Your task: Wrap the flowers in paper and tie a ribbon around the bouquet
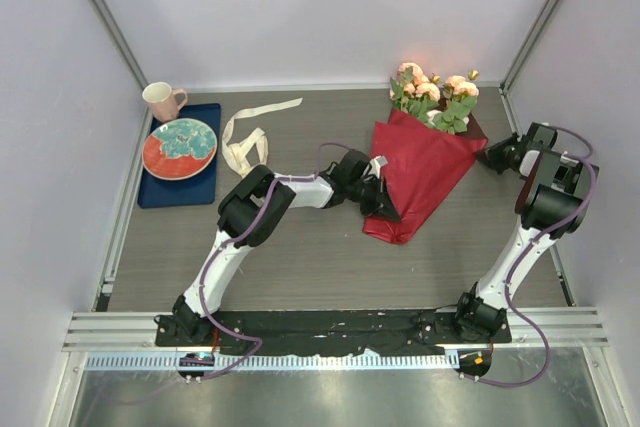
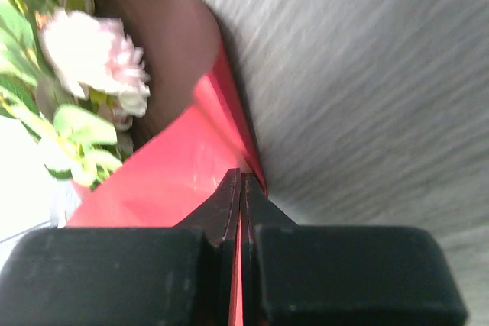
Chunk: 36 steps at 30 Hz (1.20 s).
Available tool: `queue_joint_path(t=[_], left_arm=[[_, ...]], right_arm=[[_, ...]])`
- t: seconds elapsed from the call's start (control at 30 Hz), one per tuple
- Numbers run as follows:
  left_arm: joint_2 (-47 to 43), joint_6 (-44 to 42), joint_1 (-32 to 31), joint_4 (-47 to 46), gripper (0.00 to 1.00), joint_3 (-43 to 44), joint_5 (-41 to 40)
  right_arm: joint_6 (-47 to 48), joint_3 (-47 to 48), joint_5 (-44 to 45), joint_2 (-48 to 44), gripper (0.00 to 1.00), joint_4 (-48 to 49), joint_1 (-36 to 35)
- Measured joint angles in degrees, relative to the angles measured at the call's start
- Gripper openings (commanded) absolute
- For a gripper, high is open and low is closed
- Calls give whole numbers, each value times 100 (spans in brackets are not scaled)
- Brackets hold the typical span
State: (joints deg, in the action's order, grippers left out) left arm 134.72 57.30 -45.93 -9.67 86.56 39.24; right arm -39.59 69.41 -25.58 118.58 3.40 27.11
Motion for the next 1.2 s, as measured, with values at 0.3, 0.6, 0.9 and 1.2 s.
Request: queue_joint_path(t=[0.3,0.6,0.9,1.2], left_arm=[[-17,-26,0,94,0,28,-42],[-24,-278,-2,1220,34,575,-52],[-321,-1005,15,2975,75,1657,-280],[-1637,-2096,356,3998,90,1681,-378]], right_arm=[[205,1174,581,568,6,-551,0],[616,2319,1392,837,36,-1869,-201],[1001,2072,2750,-1541,67,-3342,-1071],[1156,748,2761,-4299,69,-3132,-3410]])
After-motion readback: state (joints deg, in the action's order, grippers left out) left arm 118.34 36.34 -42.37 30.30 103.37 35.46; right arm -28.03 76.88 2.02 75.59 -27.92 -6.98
